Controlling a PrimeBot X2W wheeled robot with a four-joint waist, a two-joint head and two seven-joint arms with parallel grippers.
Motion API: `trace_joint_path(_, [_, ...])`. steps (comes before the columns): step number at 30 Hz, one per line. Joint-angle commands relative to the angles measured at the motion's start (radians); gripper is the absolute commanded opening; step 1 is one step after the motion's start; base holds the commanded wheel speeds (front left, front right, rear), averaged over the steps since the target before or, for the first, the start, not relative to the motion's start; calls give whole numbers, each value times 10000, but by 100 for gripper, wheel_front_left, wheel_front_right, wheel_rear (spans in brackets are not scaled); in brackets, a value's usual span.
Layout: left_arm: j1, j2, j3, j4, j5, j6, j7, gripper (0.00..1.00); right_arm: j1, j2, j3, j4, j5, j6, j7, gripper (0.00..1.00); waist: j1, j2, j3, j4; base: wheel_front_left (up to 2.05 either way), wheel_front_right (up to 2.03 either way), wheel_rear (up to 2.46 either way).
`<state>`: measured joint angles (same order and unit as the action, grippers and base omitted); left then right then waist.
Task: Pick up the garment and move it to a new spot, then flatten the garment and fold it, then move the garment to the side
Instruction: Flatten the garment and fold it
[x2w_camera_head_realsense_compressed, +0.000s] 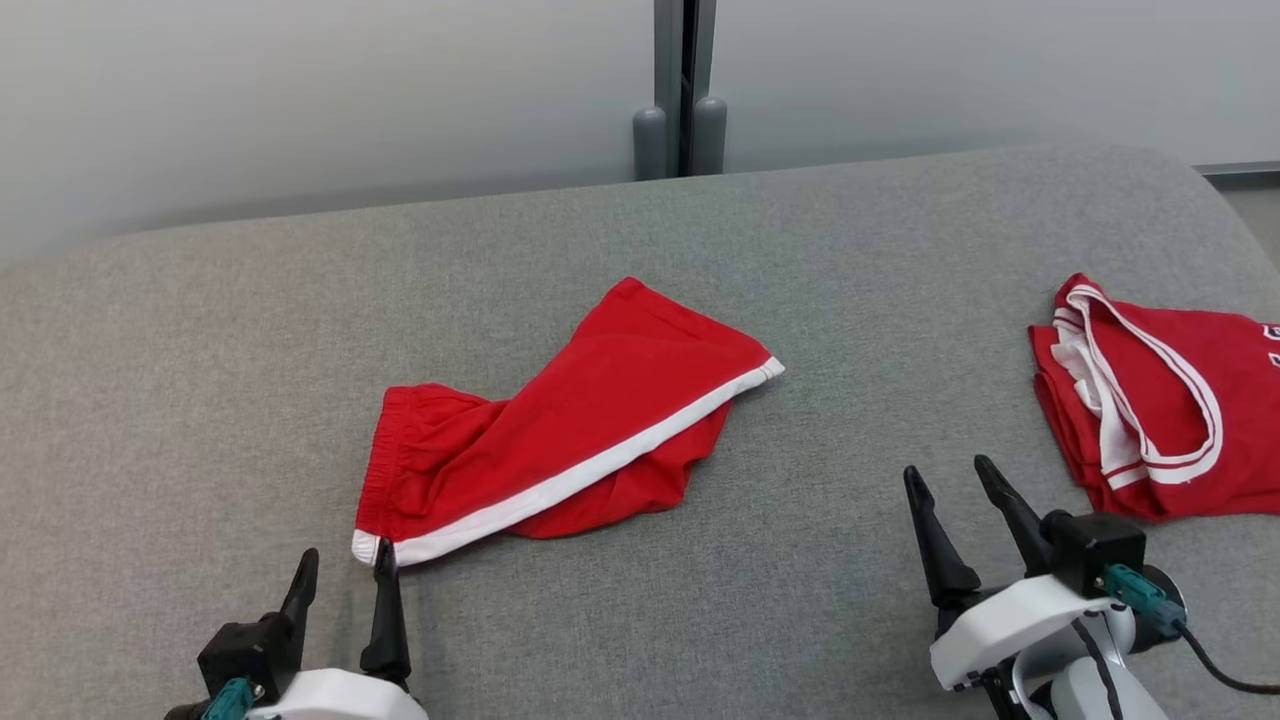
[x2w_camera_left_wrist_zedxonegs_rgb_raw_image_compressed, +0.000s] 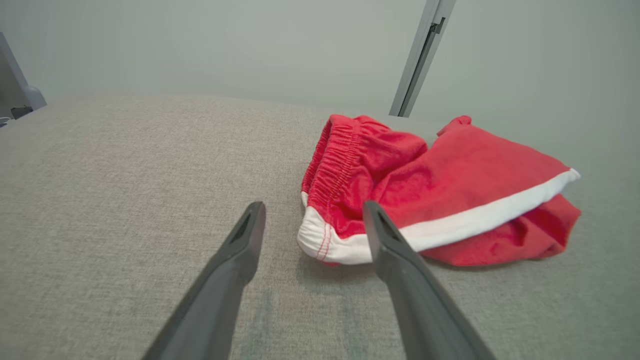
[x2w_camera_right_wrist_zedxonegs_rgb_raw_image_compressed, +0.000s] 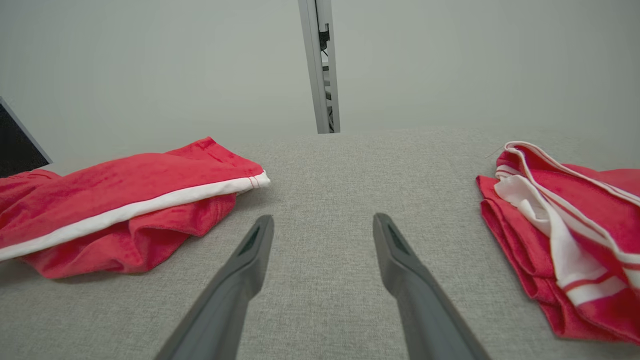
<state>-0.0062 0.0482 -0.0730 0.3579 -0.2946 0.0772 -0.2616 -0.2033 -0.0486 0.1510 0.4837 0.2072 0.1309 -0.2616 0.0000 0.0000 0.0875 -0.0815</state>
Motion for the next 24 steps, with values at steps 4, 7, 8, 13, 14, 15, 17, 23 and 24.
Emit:
trace_joint_path(4, [-447, 47, -222, 257, -239, -4, -43, 100, -379, -51, 124, 35, -68, -4, -45, 100, 0, 0, 512, 135, 0, 0, 0])
trace_joint_path(7, [-668, 49, -358, 417, -383, -90, -45, 100, -629, -52, 264, 67, -6, -4, -45, 100, 0, 0, 746, 199, 0, 0, 0])
trace_joint_path(8, [-748, 49, -386, 433, -414, -119, -45, 100, -722, -51, 307, 69, -17, -4, -45, 100, 0, 0, 821, 225, 0, 0, 0])
trace_joint_path(13, [-1071, 47, -463, 452, -624, -233, -43, 94, -1274, -51, 389, 191, 24, -4, -45, 100, 0, 0, 1215, 368, 0, 0, 0])
trace_joint_path(14, [-1142, 47, -483, 494, -623, -245, -43, 70, -1396, -49, 409, 238, 58, -4, -45, 100, 0, 0, 1296, 401, 0, 0, 0])
trace_joint_path(15, [-1200, 47, -492, 538, -678, -296, -43, 36, -1515, -51, 432, 277, 70, -4, -45, 100, 0, 0, 1368, 432, 0, 0, 0])
trace_joint_path(17, [-1355, 46, -530, 577, -715, -333, -45, 0, -1738, -52, 471, 357, 171, -4, -45, 100, 0, 0, 1518, 505, 0, 0, 0])
trace_joint_path(23, [-1664, 47, -649, 573, -791, -401, -43, 0, -2563, -49, 603, 908, 1183, -4, -45, 100, 0, 0, 1931, 751, 0, 0, 0])
trace_joint_path(24, [-1703, 49, -667, 554, -781, -423, -45, 0, -2695, -51, 665, 1015, 1347, -4, -45, 100, 0, 0, 1980, 792, 0, 0, 0])
